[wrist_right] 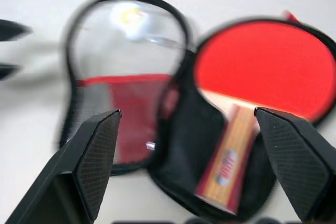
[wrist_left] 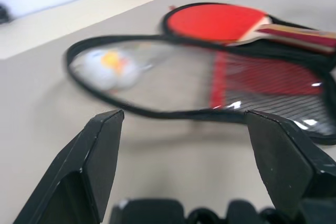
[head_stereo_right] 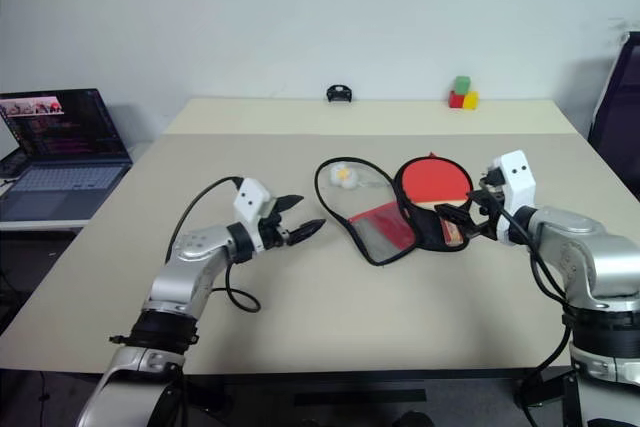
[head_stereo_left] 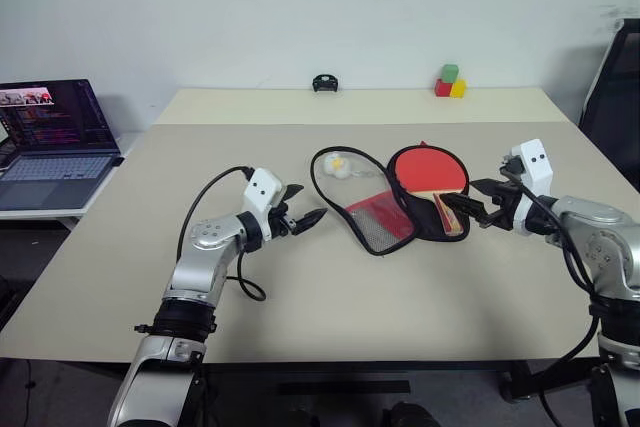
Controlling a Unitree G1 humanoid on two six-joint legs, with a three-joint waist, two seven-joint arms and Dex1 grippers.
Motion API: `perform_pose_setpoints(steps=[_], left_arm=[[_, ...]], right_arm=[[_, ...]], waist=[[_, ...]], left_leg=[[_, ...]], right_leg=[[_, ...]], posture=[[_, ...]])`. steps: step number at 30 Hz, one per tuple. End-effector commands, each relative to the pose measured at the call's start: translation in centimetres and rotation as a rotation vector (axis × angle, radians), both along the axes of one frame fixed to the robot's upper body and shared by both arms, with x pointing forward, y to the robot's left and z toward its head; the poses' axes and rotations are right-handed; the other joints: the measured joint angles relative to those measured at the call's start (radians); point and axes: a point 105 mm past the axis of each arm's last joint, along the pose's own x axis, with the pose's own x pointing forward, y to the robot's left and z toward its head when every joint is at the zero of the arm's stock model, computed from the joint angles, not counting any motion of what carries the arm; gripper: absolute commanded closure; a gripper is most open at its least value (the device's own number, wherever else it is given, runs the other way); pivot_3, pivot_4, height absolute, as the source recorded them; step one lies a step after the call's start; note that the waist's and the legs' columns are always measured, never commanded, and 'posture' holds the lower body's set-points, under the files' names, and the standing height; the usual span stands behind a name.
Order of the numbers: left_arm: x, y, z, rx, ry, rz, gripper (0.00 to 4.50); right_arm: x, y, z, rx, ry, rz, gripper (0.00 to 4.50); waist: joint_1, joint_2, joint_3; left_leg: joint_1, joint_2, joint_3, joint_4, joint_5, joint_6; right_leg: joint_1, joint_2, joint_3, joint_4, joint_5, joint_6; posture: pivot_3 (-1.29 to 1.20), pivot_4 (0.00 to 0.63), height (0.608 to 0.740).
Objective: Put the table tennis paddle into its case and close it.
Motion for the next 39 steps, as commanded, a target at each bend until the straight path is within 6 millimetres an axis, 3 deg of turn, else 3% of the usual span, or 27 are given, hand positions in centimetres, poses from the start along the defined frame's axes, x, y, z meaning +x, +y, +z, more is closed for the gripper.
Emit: perform_pose_setpoints(steps=[1, 14, 22, 29, 39], left_arm=[[0.2, 0.8, 0.7, -0.005, -0.039, 0.023, 0.49], [1.3, 1.1, -1.3, -0.019, 0.039, 0.055, 0.49], [3.1, -1.4, -2.2, -0.017, 0.081, 0.014, 0.49], [4.0, -6.4, -1.7, -0.004, 0.082, -0.096, 0.49], [2.9, -15.9, 6.6, -0.132, -0.084, -0.374, 0.49]], right_arm=[[-1.4, 1.2, 2.8, 0.008, -0.099, 0.141, 0.03], [-2.5, 1.8, 3.9, -0.066, -0.153, 0.269, 0.03], [-2.7, 1.3, 4.2, -0.072, -0.17, 0.245, 0.03], [-2.7, 0.9, 4.4, -0.074, -0.191, 0.215, 0.03], [-2.9, -0.8, 5.4, -0.081, -0.218, 0.146, 0.03]], waist=[[0.002, 0.0, 0.0], [0.004, -0.001, 0.0], [0.01, -0.003, 0.001], [0.012, -0.004, 0.003], [0.018, -0.011, 0.006]], left_leg=[[0.0, 0.0, 0.0, 0.0, 0.0, 0.0], [0.0, 0.0, -0.001, 0.001, 0.0, 0.0], [-0.001, -0.001, -0.001, 0.001, 0.0, 0.0], [-0.001, -0.002, -0.001, 0.001, 0.0, 0.0], [-0.002, -0.004, -0.002, 0.001, 0.0, 0.0]], right_leg=[[0.0, 0.0, 0.0, 0.0, 0.0, 0.0], [0.0, -0.001, -0.001, 0.0, 0.0, 0.0], [0.001, -0.001, -0.001, 0.0, 0.0, 0.0], [0.001, -0.001, -0.002, 0.0, 0.0, 0.0], [0.0, -0.002, -0.004, -0.001, 0.0, 0.0]], posture=[[0.0, 0.15, 0.74], [0.0, 0.15, 0.74], [0.0, 0.15, 0.74], [0.0, 0.15, 0.74], [0.0, 0.15, 0.74]])
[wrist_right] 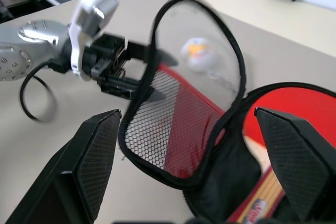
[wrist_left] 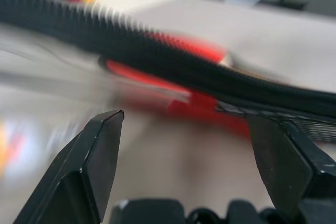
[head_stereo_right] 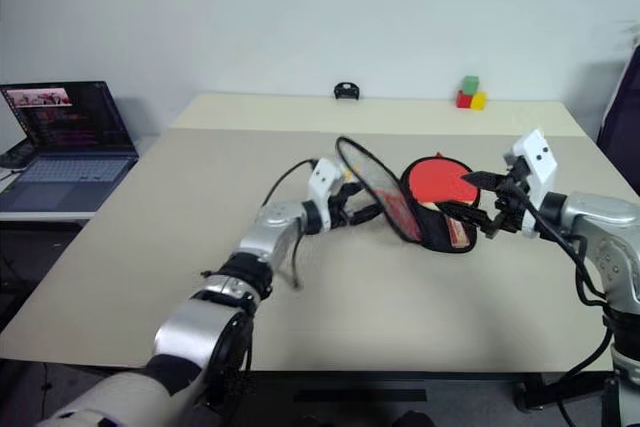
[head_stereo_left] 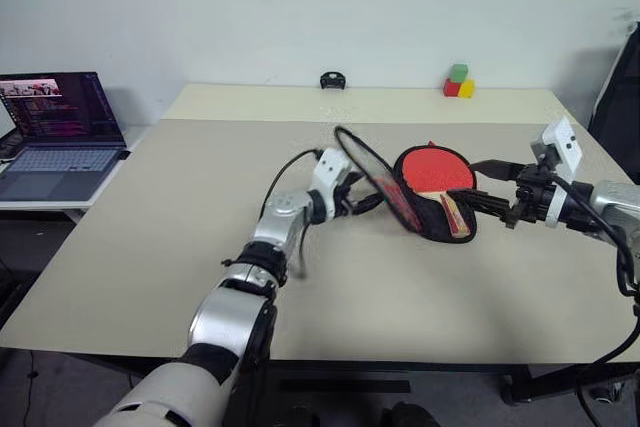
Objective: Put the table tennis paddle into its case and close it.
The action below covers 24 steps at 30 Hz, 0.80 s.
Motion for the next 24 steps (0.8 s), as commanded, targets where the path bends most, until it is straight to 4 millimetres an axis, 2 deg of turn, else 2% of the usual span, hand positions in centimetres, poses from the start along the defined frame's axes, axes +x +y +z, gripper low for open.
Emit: perform_pose_setpoints(steps=[1, 4, 7, 12, 17, 21, 24], left_arm=[[-0.7, -2.9, 3.3, -0.061, -0.075, -0.082, 0.49], [-1.1, -4.6, 3.8, -0.06, -0.081, -0.109, 0.49], [-1.1, -5.3, 3.7, -0.059, -0.074, -0.101, 0.49], [-1.0, -5.1, 4.0, -0.074, -0.086, -0.085, 0.49], [-0.7, -2.9, 4.2, -0.104, -0.107, -0.081, 0.49], [-1.2, 0.4, 3.2, -0.085, -0.12, -0.089, 0.49], [-2.4, 3.1, 2.6, -0.061, -0.111, -0.099, 0.49]], right_arm=[[-0.6, -0.3, 1.8, -0.014, -0.078, -0.015, 0.03], [-0.5, -0.4, 1.7, -0.015, -0.078, -0.031, 0.03], [-0.4, -0.7, 1.6, -0.017, -0.078, -0.057, 0.03], [0.1, -1.4, 0.9, -0.015, -0.053, -0.109, 0.03], [1.4, -1.8, -0.5, 0.008, 0.0, -0.164, 0.03], [3.4, -2.5, -1.9, 0.015, 0.057, -0.228, 0.03], [4.8, -3.3, -2.5, 0.026, 0.094, -0.274, 0.03]], waist=[[0.0, 0.0, 0.0], [0.0, 0.0, 0.0], [-0.005, 0.0, 0.0], [-0.005, -0.001, 0.001], [-0.006, -0.001, 0.0], [-0.015, 0.0, 0.0], [-0.021, 0.0, 0.0]], left_leg=[[0.0, 0.0, 0.0, 0.0, 0.0, 0.0], [0.0, 0.0, 0.0, 0.0, 0.0, 0.0], [0.001, 0.0, 0.001, 0.0, 0.0, 0.0], [0.001, 0.0, 0.001, 0.0, 0.0, 0.0], [0.001, 0.0, 0.001, 0.0, 0.0, 0.0], [0.002, 0.0, 0.001, 0.0, 0.0, 0.0], [0.002, 0.0, 0.002, 0.0, 0.0, 0.0]], right_leg=[[0.0, 0.0, 0.0, 0.0, 0.0, 0.0], [0.0, 0.0, 0.0, 0.0, 0.0, 0.0], [0.0, 0.0, 0.001, 0.0, 0.0, 0.0], [0.0, 0.0, 0.001, 0.001, 0.0, 0.0], [0.0, 0.0, 0.001, 0.001, 0.0, 0.0], [0.0, 0.0, 0.003, 0.001, 0.0, 0.0], [-0.001, 0.0, 0.004, 0.002, 0.0, 0.0]], posture=[[0.0, 0.15, 0.74], [0.0, 0.15, 0.74], [0.0, 0.15, 0.74], [0.0, 0.15, 0.74], [0.0, 0.15, 0.74], [0.0, 0.15, 0.74], [0.0, 0.15, 0.74]])
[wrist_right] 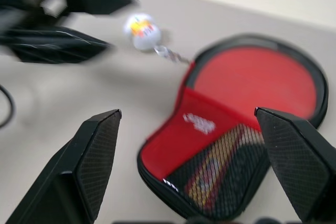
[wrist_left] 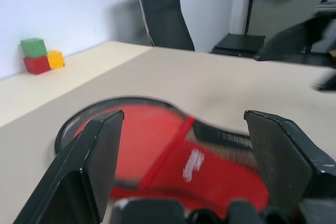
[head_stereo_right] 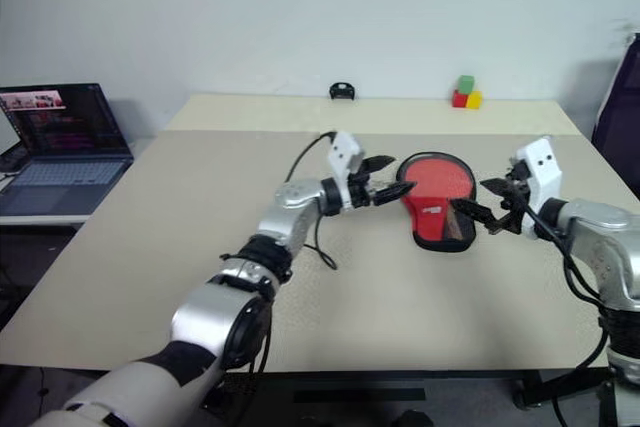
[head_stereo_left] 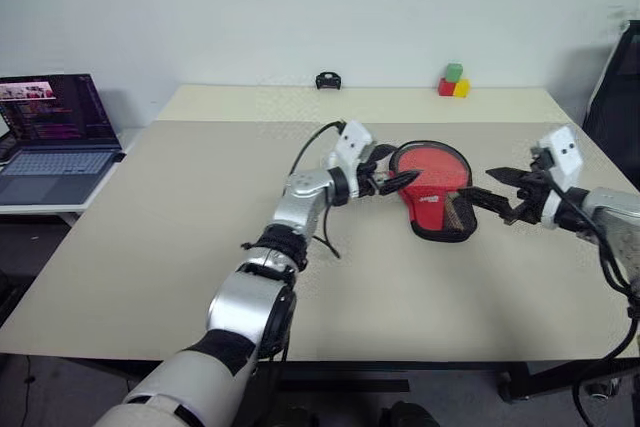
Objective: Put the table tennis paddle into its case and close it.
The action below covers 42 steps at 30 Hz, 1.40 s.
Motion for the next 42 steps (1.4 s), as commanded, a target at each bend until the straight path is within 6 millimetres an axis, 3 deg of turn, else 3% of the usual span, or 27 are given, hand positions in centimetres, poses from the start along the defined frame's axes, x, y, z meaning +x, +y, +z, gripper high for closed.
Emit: perform_pose_setpoints(steps=[1, 8, 14, 24, 36, 39, 42], left_arm=[[-1.7, 2.4, 1.5, -0.006, -0.035, -0.037, 0.49], [-5.2, 7.0, 2.2, 0.037, 0.001, -0.034, 0.49], [-6.2, 9.3, 3.3, 0.057, -0.02, 0.055, 0.49], [-6.4, 10.3, 3.7, 0.081, -0.032, 0.121, 0.49], [-6.1, 10.4, 3.9, 0.094, -0.045, 0.132, 0.49], [-6.1, 10.5, 3.9, 0.102, -0.047, 0.136, 0.49], [-6.2, 10.7, 3.8, 0.108, -0.047, 0.14, 0.49]], right_arm=[[1.6, -1.0, 0.9, -0.002, -0.025, -0.057, 0.03], [4.8, -1.8, -1.1, 0.014, 0.052, -0.147, 0.03], [7.4, -2.9, -3.7, 0.015, 0.128, -0.253, 0.03], [8.0, -2.5, -7.0, -0.016, 0.218, -0.221, 0.03], [7.7, -1.0, -9.3, 0.078, 0.321, -0.206, 0.03], [7.7, -0.7, -9.5, 0.114, 0.341, -0.213, 0.61], [7.8, -0.4, -9.5, 0.159, 0.347, -0.225, 1.56]], waist=[[0.0, 0.0, 0.0], [0.005, 0.0, 0.0], [0.004, 0.0, 0.0], [0.002, 0.0, 0.0], [-0.002, 0.0, 0.0], [-0.002, 0.0, 0.0], [-0.002, 0.0, 0.0]], left_leg=[[0.0, 0.0, 0.0, 0.0, 0.0, 0.0], [-0.001, 0.001, -0.001, 0.0, 0.0, -0.001], [-0.001, 0.001, 0.0, 0.001, 0.0, -0.001], [-0.001, 0.001, 0.001, 0.0, 0.0, -0.001], [0.001, 0.002, 0.001, 0.0, 0.0, -0.001], [0.001, 0.002, 0.001, 0.0, 0.001, -0.001], [0.001, 0.002, 0.001, 0.0, 0.001, -0.001]], right_leg=[[0.0, 0.0, 0.0, 0.0, 0.0, 0.0], [0.0, 0.0, 0.001, -0.001, 0.0, 0.0], [0.0, 0.0, 0.0, 0.0, 0.0, 0.0], [0.0, 0.0, 0.0, -0.001, 0.0, 0.0], [0.001, 0.0, 0.001, 0.0, 0.0, -0.001], [0.001, 0.0, 0.001, 0.0, 0.0, -0.001], [0.001, 0.0, 0.001, 0.0, 0.0, -0.001]], posture=[[0.0, 0.15, 0.74], [0.0, 0.15, 0.74], [0.0, 0.15, 0.74], [0.0, 0.15, 0.74], [0.0, 0.15, 0.74], [0.0, 0.15, 0.74], [0.0, 0.15, 0.74]])
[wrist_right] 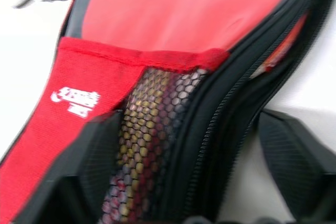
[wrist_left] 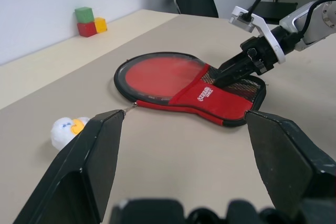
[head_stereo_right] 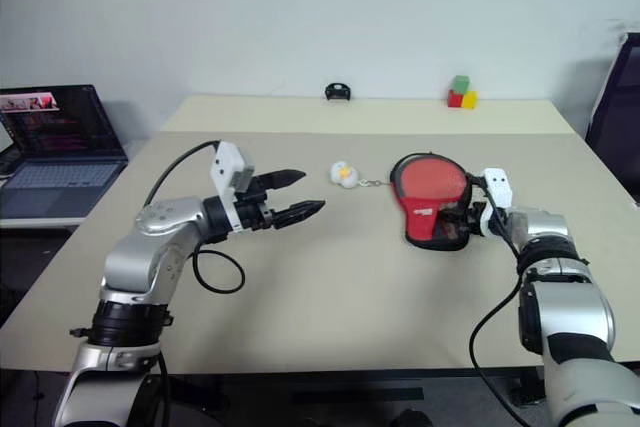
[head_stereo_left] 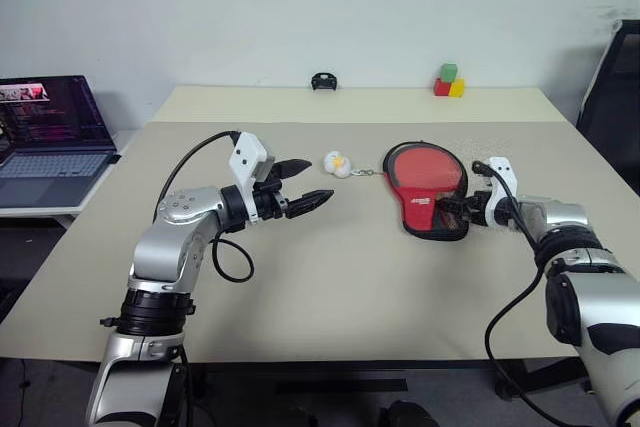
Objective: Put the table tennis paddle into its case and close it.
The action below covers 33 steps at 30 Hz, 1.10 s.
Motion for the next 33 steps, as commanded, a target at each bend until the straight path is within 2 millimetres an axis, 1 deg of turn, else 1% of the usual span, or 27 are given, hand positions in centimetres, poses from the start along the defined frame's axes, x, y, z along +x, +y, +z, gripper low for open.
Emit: perform_pose_setpoints(steps=[1, 3, 5, 6, 7, 16, 20, 21, 25, 28, 31, 33], left_arm=[[-0.5, 0.1, 1.4, 0.004, -0.063, -0.011, 0.49], [-0.5, 0.4, 1.3, 0.007, -0.062, -0.005, 0.49], [-0.5, 0.6, 1.3, 0.01, -0.061, 0.002, 0.49], [-0.5, 0.7, 1.3, 0.01, -0.061, 0.005, 0.49], [-0.4, 0.8, 1.3, 0.01, -0.061, 0.008, 0.49], [-0.2, 1.1, 1.3, 0.009, -0.062, 0.021, 0.49], [-0.3, 1.3, 1.2, 0.009, -0.06, 0.024, 0.49], [-0.3, 1.4, 1.1, 0.011, -0.057, 0.025, 0.49], [-0.9, 2.0, 0.1, 0.045, -0.021, 0.015, 0.49], [-1.1, 2.3, -0.4, 0.053, -0.009, 0.019, 0.49], [-1.1, 2.4, -0.4, 0.054, -0.006, 0.021, 0.49], [-1.1, 2.4, -0.5, 0.055, -0.006, 0.02, 0.49]], right_arm=[[-0.1, 0.0, -0.7, 0.042, 0.033, -0.039, 1.88], [0.0, 0.1, -0.5, 0.068, 0.028, -0.047, 2.51], [0.1, 0.2, -0.3, 0.092, 0.024, -0.052, 3.06], [0.1, 0.3, -0.2, 0.102, 0.021, -0.057, 3.23], [0.1, 0.3, -0.1, 0.114, 0.019, -0.062, 3.29], [0.1, -0.5, 0.1, 0.178, 0.016, -0.117, 3.33], [0.2, -0.4, 0.4, 0.216, 0.014, -0.124, 3.34], [0.2, -0.3, 0.5, 0.224, 0.014, -0.122, 3.35], [-0.4, 1.4, 0.1, 0.254, 0.06, -0.033, 3.35], [-0.5, 2.1, 0.3, 0.293, 0.062, -0.011, 3.35], [-0.3, 1.8, 0.6, 0.312, 0.043, -0.041, 3.35], [-0.1, 1.2, 0.7, 0.3, 0.026, -0.07, 3.35]], waist=[[0.0, 0.0, 0.0], [0.0, 0.0, 0.0], [0.0, 0.0, 0.0], [0.0, 0.0, 0.0], [0.0, 0.0, 0.0], [0.0, 0.0, 0.0], [0.0, 0.0, 0.0], [0.0, 0.0, 0.0], [-0.001, 0.0, 0.0], [-0.001, 0.0, 0.0], [-0.004, 0.0, 0.0], [-0.005, 0.0, 0.0]], left_leg=[[0.0, 0.0, 0.0, 0.0, 0.0, 0.0], [0.0, 0.0, 0.0, 0.0, 0.0, 0.0], [0.001, 0.0, 0.0, 0.0, 0.0, 0.0], [0.001, 0.0, 0.0, 0.0, 0.0, 0.0], [0.001, 0.0, 0.0, 0.0, 0.0, 0.0], [0.001, 0.0, 0.0, 0.0, 0.0, 0.0], [0.001, 0.0, 0.0, 0.0, 0.0, 0.0], [0.001, 0.0, 0.0, 0.0, 0.0, 0.0], [0.001, 0.0, 0.0, 0.0, 0.0, 0.0], [0.0, 0.002, 0.0, -0.001, 0.0, 0.0], [0.0, 0.002, 0.001, -0.001, 0.0, 0.0], [0.0, 0.002, 0.001, -0.001, 0.0, 0.0]], right_leg=[[0.0, 0.0, 0.0, 0.0, 0.0, 0.0], [0.001, 0.0, 0.0, 0.0, 0.0, 0.0], [0.001, 0.0, 0.0, 0.0, 0.001, 0.0], [0.001, 0.0, 0.0, 0.0, 0.001, -0.001], [0.001, 0.0, 0.0, 0.001, 0.002, -0.001], [0.001, 0.0, 0.0, 0.001, 0.002, -0.001], [0.001, 0.0, 0.0, 0.001, 0.002, -0.001], [0.001, 0.0, 0.0, 0.001, 0.002, -0.001], [0.001, 0.0, 0.0, 0.001, 0.002, -0.001], [0.0, 0.001, 0.0, 0.0, 0.002, -0.001], [-0.001, 0.001, 0.0, -0.001, 0.002, -0.001], [-0.001, 0.001, 0.0, -0.001, 0.002, -0.001]], posture=[[0.0, 0.15, 0.74], [0.0, 0.15, 0.74], [0.0, 0.15, 0.74], [0.0, 0.15, 0.74], [0.0, 0.15, 0.74], [0.0, 0.15, 0.74], [0.0, 0.15, 0.74], [0.0, 0.15, 0.74], [0.0, 0.15, 0.74], [0.0, 0.15, 0.74], [0.0, 0.15, 0.74], [0.0, 0.15, 0.74]])
